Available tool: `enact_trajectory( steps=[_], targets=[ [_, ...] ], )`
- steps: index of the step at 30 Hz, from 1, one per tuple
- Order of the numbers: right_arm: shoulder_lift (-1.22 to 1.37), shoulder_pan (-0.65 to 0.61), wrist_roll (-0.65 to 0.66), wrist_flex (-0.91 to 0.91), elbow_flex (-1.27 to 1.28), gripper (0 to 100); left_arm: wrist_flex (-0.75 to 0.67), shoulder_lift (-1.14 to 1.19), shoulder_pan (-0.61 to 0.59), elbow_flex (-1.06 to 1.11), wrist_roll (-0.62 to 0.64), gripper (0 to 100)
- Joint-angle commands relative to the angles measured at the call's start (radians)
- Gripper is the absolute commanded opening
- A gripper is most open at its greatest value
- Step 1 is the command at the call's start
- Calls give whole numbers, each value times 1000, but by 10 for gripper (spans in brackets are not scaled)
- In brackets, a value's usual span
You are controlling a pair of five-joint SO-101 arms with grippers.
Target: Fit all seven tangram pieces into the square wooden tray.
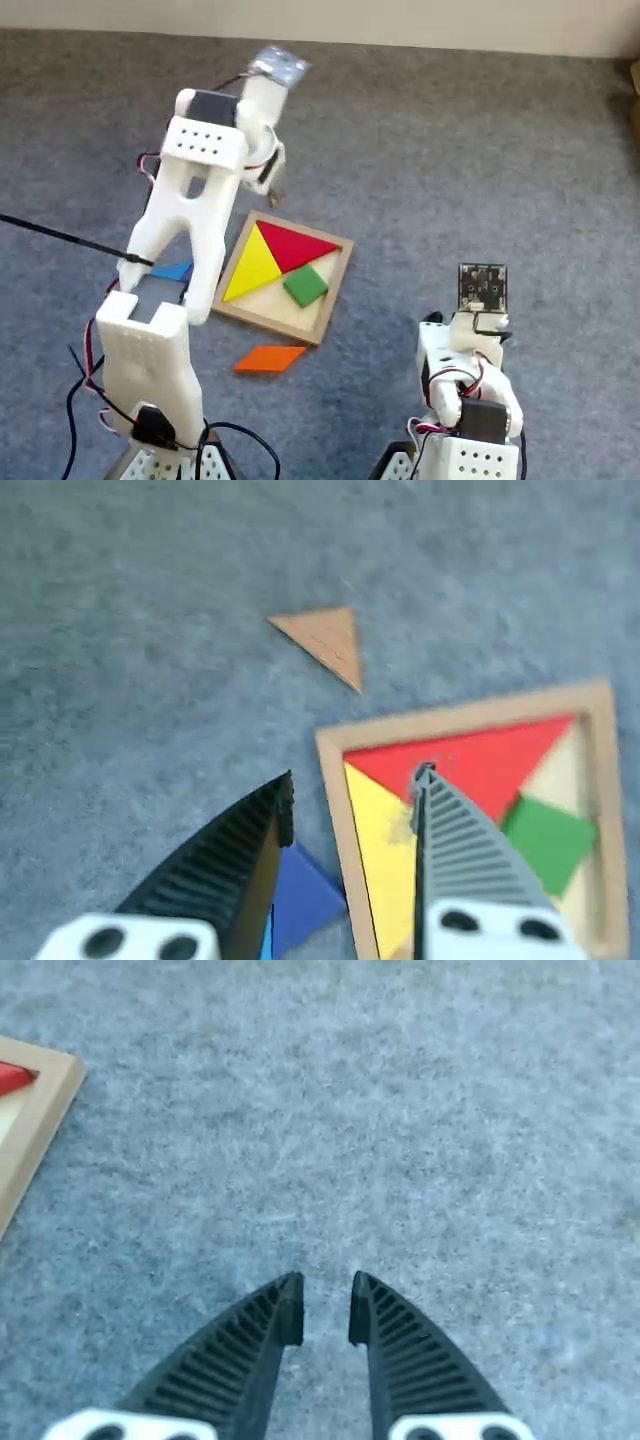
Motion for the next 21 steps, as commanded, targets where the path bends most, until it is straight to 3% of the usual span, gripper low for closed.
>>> enact_trajectory(
  steps=[1, 4, 10, 15, 21],
  targets=[
    [-8, 10, 2, 2, 120, 91, -107, 41, -24, -18, 141, 204],
    [-8, 10, 2, 2, 120, 91, -143, 124, -27, -56, 224, 204],
    [-8, 10, 2, 2, 120, 91, -146, 309, -28, -189, 253, 204],
    [-8, 10, 2, 2, 120, 91, -141, 437, -64, -374, 408, 204],
    [-8, 10, 2, 2, 120, 91, -137, 568, -58, -538, 428, 204]
  ],
)
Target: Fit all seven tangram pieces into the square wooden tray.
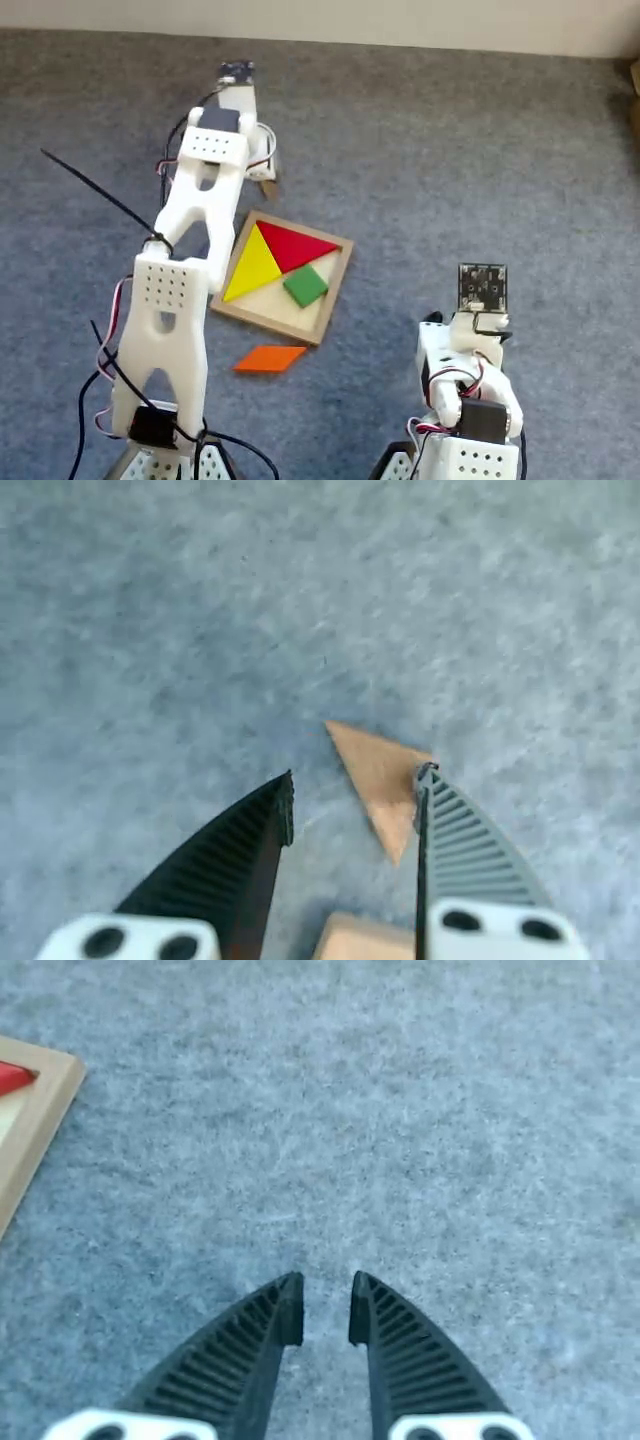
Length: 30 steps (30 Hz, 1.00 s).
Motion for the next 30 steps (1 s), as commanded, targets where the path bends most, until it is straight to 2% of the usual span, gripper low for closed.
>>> enact_trajectory(
  steps=[1, 14, 24, 30],
  targets=[
    [-8, 10, 2, 2, 120, 91, -6, 27, -1, -125, 15, 204],
    [-8, 10, 2, 2, 120, 91, 34, 154, 10, -254, 17, 200],
    [-8, 10, 2, 4, 120, 91, 31, 180, -22, -255, 14, 199],
    [-8, 10, 2, 4, 120, 91, 37, 182, -27, -252, -18, 84]
  ],
)
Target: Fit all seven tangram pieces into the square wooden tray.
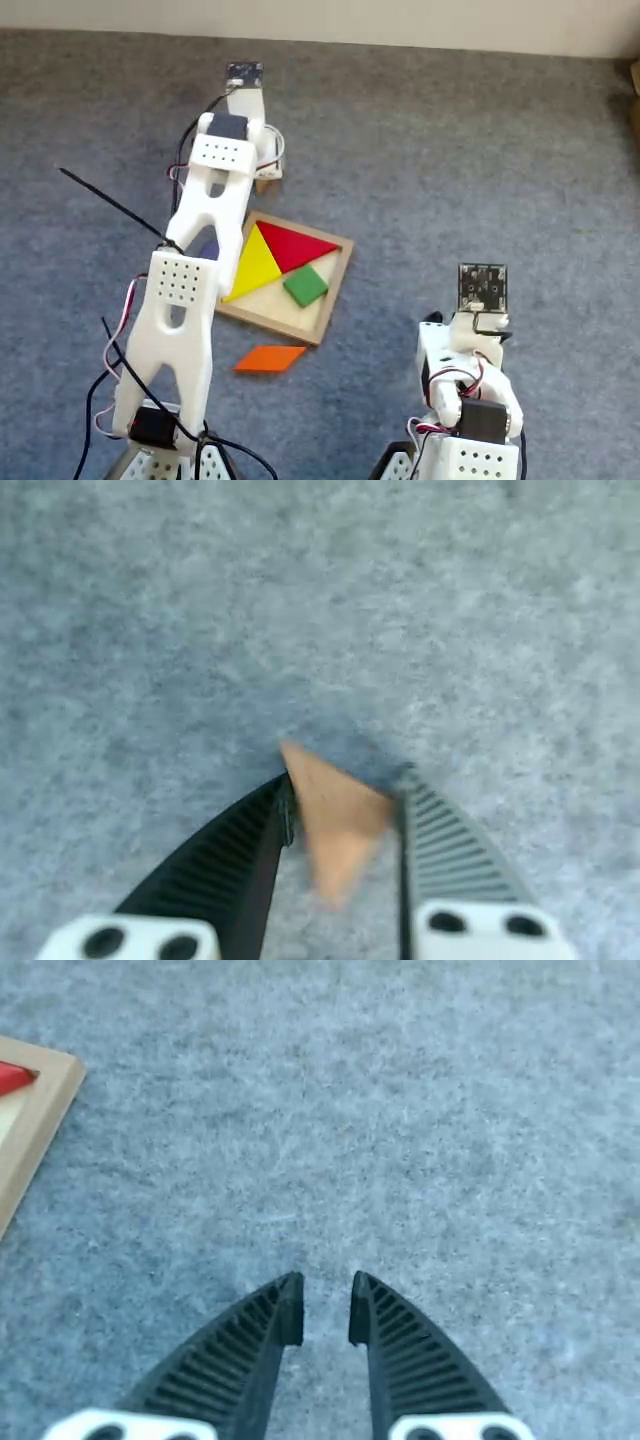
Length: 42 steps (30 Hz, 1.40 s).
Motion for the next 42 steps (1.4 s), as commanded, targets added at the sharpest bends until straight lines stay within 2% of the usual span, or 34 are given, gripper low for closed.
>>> enact_trajectory(
  steps=[1, 15, 23, 27, 35, 42],
  targets=[
    [-8, 10, 2, 4, 120, 91, 14, -2, -27, -21, -64, 72],
    [-8, 10, 2, 4, 120, 91, 107, -13, -25, -31, -457, 67],
    [-8, 10, 2, 2, 120, 91, 302, -5, -16, -303, -571, 67],
    [-8, 10, 2, 1, 120, 91, 393, -4, 8, -412, -669, 67],
    [-8, 10, 2, 1, 120, 91, 402, -8, 45, -412, -807, 67],
    [-8, 10, 2, -1, 120, 91, 404, -12, 104, -412, -827, 66]
  ],
)
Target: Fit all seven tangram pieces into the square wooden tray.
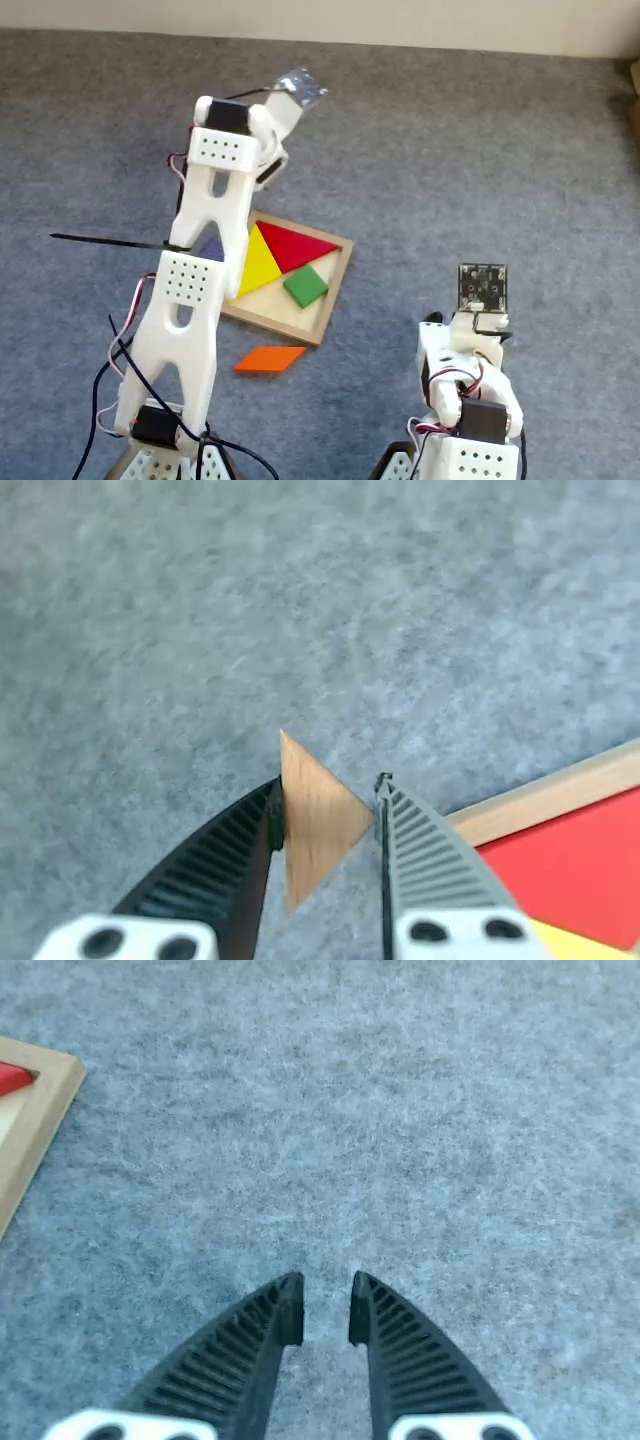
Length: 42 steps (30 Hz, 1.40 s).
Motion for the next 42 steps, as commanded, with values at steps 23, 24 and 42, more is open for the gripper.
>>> enact_trajectory(
  steps=[23, 24, 42],
  targets=[
    [-8, 10, 2, -1, 120, 91, 9, -58, 65, -36, -75, 66],
    [-8, 10, 2, -1, 120, 91, 9, -74, 68, -16, -81, 66],
    [-8, 10, 2, -1, 120, 91, 3, -549, 179, 734, -359, 64]
  ],
)
